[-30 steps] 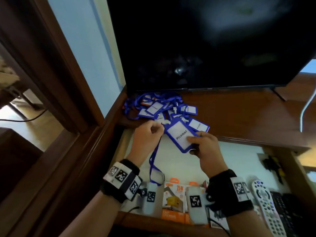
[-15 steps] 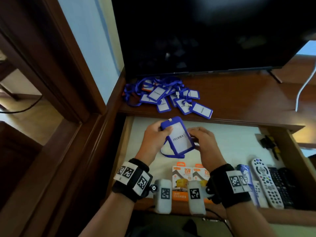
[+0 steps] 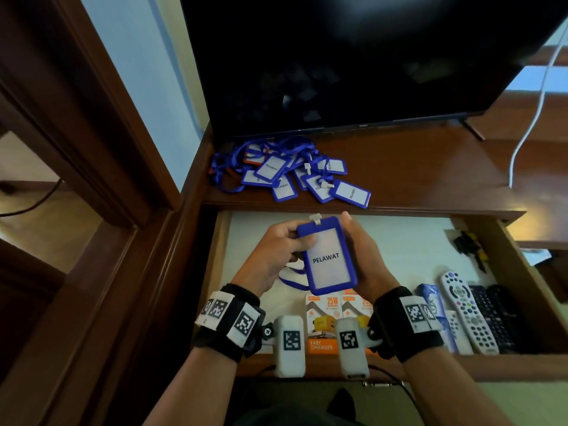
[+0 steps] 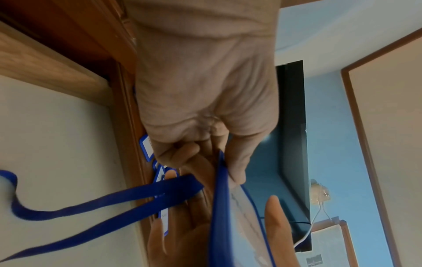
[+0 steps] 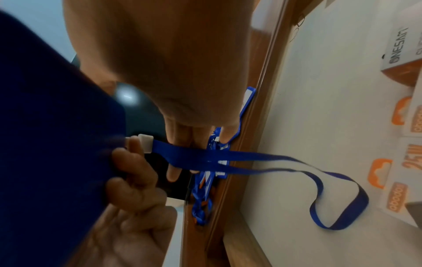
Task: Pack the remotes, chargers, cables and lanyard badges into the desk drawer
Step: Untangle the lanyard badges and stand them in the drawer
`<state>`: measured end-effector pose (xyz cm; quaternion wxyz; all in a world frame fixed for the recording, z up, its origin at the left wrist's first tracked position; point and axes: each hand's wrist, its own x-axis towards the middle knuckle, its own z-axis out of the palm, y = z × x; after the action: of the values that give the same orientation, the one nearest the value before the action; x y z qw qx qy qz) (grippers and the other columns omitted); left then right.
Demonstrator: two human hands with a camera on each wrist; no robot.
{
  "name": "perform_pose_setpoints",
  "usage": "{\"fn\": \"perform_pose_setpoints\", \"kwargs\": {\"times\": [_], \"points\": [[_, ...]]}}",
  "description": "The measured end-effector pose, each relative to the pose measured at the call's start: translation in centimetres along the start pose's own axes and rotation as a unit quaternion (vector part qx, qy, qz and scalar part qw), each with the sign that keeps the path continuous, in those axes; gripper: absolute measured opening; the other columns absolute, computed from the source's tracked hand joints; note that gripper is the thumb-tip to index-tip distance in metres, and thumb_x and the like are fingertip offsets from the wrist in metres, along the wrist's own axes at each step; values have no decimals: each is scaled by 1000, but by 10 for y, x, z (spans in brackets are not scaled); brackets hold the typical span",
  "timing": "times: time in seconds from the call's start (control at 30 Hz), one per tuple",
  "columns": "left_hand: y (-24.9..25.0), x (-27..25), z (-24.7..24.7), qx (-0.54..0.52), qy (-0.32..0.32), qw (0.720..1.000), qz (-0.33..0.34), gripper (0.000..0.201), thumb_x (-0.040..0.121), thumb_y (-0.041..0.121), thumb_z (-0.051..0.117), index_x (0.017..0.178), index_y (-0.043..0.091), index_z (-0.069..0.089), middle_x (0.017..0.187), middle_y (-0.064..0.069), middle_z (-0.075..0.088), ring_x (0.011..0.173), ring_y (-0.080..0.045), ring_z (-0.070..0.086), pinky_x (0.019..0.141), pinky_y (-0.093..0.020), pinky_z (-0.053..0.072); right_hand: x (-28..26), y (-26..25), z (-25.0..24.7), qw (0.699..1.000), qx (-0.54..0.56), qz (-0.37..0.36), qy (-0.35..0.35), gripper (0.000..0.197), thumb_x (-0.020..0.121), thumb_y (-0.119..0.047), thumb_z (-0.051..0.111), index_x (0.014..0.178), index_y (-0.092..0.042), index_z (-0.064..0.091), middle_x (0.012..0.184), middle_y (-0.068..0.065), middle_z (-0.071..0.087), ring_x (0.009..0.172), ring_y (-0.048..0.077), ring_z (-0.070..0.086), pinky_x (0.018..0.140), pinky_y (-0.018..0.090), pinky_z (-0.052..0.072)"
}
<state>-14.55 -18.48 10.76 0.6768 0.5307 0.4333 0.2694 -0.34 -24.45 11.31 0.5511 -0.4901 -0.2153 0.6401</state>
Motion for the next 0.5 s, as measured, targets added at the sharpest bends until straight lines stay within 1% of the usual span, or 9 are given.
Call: {"fn": "perform_pose_setpoints", "kwargs": {"times": [0.07, 0.1, 0.2, 0.27, 0.33, 0.37, 0.43, 0.5], "points": [[0, 1, 2, -19, 30, 999, 10, 17, 89, 8, 62, 100, 21, 65, 79, 4, 69, 75, -13, 58, 66, -25, 40, -1, 3, -2, 1000, -7, -22, 4, 39, 88, -45, 48, 102, -13, 66, 89, 11, 72, 74, 22, 69, 62, 32, 56], [-1, 2, 3, -28, 48, 998, 15, 17, 89, 8, 61, 101, 19, 65, 79, 4, 68, 73, -12, 58, 65, -24, 40, -2, 5, -4, 999, -20, -38, 3, 35, 87, -41, 52, 103, -12, 65, 90, 10, 72, 77, 21, 68, 65, 30, 56], [1, 3, 8, -43, 96, 994, 31, 19, 91, 7, 58, 108, 13, 61, 80, 4, 65, 68, -7, 56, 55, -15, 42, -3, 6, -7, 995, -87, -57, 2, 36, 81, -29, 66, 109, -6, 63, 95, 11, 70, 84, 21, 64, 72, 28, 51], [0, 5, 11, -56, 122, 990, 36, 20, 92, 7, 56, 112, 12, 59, 80, 4, 63, 64, -5, 54, 50, -11, 41, -3, 6, -9, 990, -124, -71, 16, 31, 82, -22, 67, 108, -5, 64, 94, 12, 68, 84, 24, 61, 75, 31, 48], [-1, 6, 13, -61, 132, 989, 29, 18, 92, 9, 57, 110, 12, 59, 79, 4, 62, 64, -6, 53, 55, -16, 40, -1, 5, -10, 982, -164, -85, 33, 21, 86, -18, 66, 103, -6, 65, 91, 16, 67, 80, 27, 58, 72, 35, 45], [-2, 7, 13, -57, 130, 990, 22, 16, 91, 11, 59, 108, 12, 60, 78, 4, 62, 65, -8, 53, 59, -20, 40, -1, 3, -11, 979, -179, -93, 40, 17, 87, -17, 65, 100, -6, 66, 87, 15, 66, 76, 27, 57, 68, 33, 44], [-1, 9, 11, -50, 119, 992, 1, 12, 88, 14, 64, 100, 14, 62, 79, 2, 63, 68, -12, 57, 64, -25, 39, -2, -2, -11, 974, -194, -102, 49, 11, 88, -14, 63, 96, -7, 67, 82, 10, 67, 69, 20, 60, 60, 23, 46], [1, 11, 6, -49, 100, 994, -22, 15, 84, 16, 69, 97, 16, 62, 81, 1, 66, 68, -11, 61, 66, -26, 41, -3, -9, -15, 972, -206, -105, 48, 10, 88, -11, 63, 96, -7, 67, 81, 8, 69, 66, 14, 64, 58, 20, 48]]}}
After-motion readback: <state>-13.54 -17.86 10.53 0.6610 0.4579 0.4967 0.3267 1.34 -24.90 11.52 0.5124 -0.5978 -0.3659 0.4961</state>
